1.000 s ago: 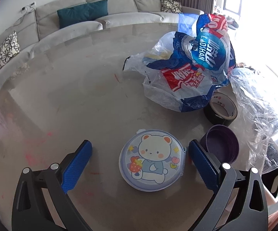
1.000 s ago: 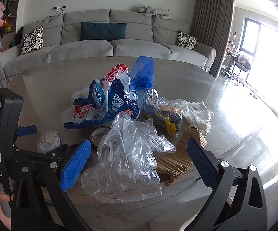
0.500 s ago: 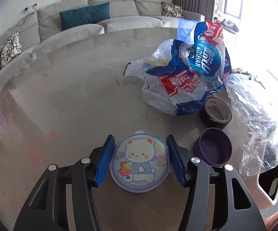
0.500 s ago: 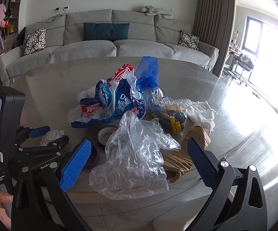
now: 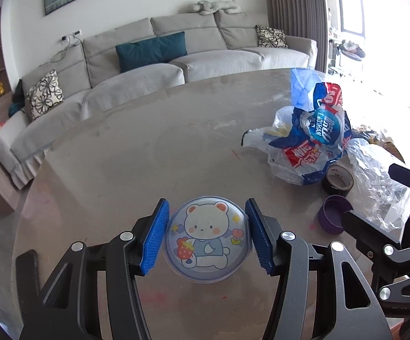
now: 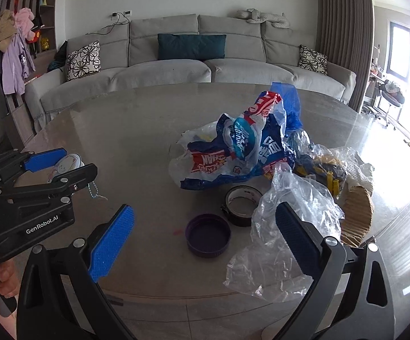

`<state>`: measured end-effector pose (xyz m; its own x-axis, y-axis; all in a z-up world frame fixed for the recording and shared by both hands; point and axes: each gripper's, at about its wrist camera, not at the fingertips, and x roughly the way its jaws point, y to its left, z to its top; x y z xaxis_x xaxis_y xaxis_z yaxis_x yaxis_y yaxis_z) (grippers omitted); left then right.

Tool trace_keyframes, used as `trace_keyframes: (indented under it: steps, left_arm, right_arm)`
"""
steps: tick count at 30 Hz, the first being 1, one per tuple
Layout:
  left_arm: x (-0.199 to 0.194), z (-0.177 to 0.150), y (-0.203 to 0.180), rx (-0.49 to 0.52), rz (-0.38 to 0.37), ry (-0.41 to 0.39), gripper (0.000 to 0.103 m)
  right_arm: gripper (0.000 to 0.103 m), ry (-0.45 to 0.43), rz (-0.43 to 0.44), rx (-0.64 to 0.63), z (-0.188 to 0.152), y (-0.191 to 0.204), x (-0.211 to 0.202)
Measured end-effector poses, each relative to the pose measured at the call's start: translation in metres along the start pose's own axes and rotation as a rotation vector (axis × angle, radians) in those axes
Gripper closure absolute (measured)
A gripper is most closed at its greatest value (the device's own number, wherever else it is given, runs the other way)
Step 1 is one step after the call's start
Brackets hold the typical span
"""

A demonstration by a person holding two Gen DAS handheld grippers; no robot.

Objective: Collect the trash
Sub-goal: 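Grasp the round bear-printed lid with the left gripper, then grasp the purple cup lid with the right gripper while the left holds the bear lid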

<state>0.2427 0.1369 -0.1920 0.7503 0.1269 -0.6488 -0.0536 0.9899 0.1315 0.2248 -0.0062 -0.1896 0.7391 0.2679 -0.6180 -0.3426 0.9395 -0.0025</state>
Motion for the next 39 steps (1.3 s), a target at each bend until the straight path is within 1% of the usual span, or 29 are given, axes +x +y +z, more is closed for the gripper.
trace_keyframes:
  steps: [3, 5, 6, 7, 12, 20, 25, 27, 29, 30, 31, 32, 36, 39]
  left_arm:
    - [-0.002, 0.0, 0.009, 0.004, 0.013, -0.001, 0.046]
    - [-0.001, 0.0, 0.009, 0.006, 0.009, 0.0, 0.046]
    - [-0.001, 0.0, 0.011, 0.004, 0.006, -0.005, 0.046]
    - [-0.002, -0.001, 0.008, 0.008, 0.002, -0.009, 0.046]
    - [-0.003, -0.003, 0.003, 0.02, -0.015, -0.022, 0.046]
    - [-0.001, -0.001, 0.001, 0.004, -0.036, -0.025, 0.046]
    - [0.001, 0.001, 0.002, 0.007, -0.031, -0.026, 0.046]
    - [0.003, 0.002, 0.002, 0.005, -0.033, -0.021, 0.046]
    - [0.004, 0.001, 0.001, 0.008, -0.029, -0.019, 0.046]
    - [0.004, 0.001, 0.001, 0.008, -0.031, -0.018, 0.046]
    - [0.003, 0.002, 0.0, 0.007, -0.031, -0.019, 0.046]
    - [0.003, 0.002, -0.001, 0.009, -0.029, -0.021, 0.046]
    - [-0.001, 0.002, -0.003, 0.019, -0.027, -0.033, 0.046]
    - [-0.004, 0.002, -0.005, 0.022, -0.027, -0.043, 0.046]
  right_arm:
    - [0.004, 0.003, -0.011, -0.021, -0.004, 0.012, 0.012]
    - [0.006, 0.016, -0.006, -0.017, -0.007, 0.015, 0.019]
    - [0.007, 0.032, 0.004, -0.011, -0.009, 0.015, 0.023]
    - [0.011, 0.042, 0.013, -0.006, -0.011, 0.015, 0.027]
    - [0.011, 0.073, 0.0, 0.028, -0.017, 0.011, 0.039]
    - [0.011, 0.1, -0.026, 0.062, -0.026, 0.0, 0.057]
    - [0.014, 0.079, -0.028, 0.049, -0.028, 0.004, 0.057]
    - [0.02, 0.071, -0.024, 0.042, -0.029, 0.005, 0.054]
    - [0.038, 0.062, -0.017, 0.038, -0.031, 0.005, 0.053]
    - [0.042, 0.061, -0.015, 0.036, -0.03, 0.006, 0.052]
    - [0.052, 0.06, -0.015, 0.038, -0.03, 0.007, 0.052]
    - [0.056, 0.06, -0.019, 0.041, -0.027, 0.008, 0.053]
    - [0.056, 0.072, -0.023, 0.044, -0.023, 0.008, 0.053]
    - [0.056, 0.075, 0.01, 0.066, -0.018, 0.007, 0.05]
